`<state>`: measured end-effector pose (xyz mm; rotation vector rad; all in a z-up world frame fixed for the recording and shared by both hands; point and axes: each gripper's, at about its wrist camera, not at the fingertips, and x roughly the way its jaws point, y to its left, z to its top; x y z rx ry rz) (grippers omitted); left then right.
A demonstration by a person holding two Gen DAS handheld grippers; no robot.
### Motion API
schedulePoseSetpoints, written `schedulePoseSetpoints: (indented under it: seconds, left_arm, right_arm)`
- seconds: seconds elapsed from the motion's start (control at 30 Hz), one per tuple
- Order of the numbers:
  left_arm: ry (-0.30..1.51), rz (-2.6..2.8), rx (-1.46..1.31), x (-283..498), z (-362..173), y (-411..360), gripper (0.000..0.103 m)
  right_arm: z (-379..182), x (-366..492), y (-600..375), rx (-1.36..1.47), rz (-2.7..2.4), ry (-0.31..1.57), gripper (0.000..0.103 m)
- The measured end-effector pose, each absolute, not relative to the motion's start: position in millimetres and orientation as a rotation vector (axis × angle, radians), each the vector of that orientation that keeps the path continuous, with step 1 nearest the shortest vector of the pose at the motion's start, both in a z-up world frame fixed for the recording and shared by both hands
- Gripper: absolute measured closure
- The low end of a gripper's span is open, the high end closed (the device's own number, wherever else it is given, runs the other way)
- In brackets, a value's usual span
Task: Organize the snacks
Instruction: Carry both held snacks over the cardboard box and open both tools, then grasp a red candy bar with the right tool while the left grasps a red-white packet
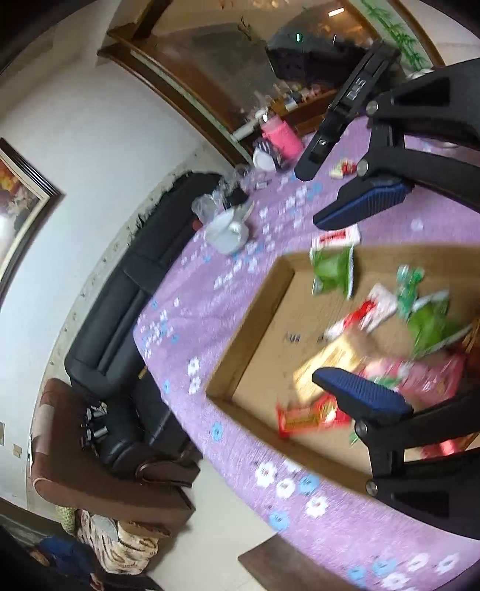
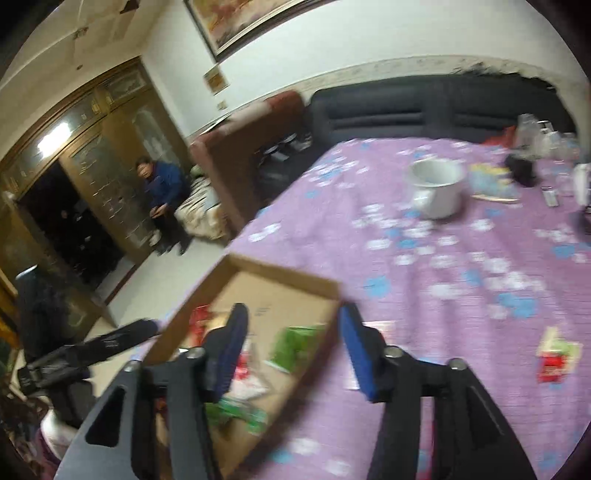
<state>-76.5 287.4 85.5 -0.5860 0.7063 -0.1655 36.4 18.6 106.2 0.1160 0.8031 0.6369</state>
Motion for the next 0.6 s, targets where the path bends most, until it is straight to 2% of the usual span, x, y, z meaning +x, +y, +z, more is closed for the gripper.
schedulePoseSetpoints:
  seconds: [0.37, 0.6]
  left_arm:
    - [0.785, -0.321, -0.500, -84, 85, 205, 0.021]
    - [0.835, -0.335, -0.421, -72, 79, 166, 0.021]
  right_arm:
    - [44, 25, -100, 0.160, 0.479, 0.964, 0.047]
    - [25, 5, -96, 0.144, 0.502, 0.984, 0.047]
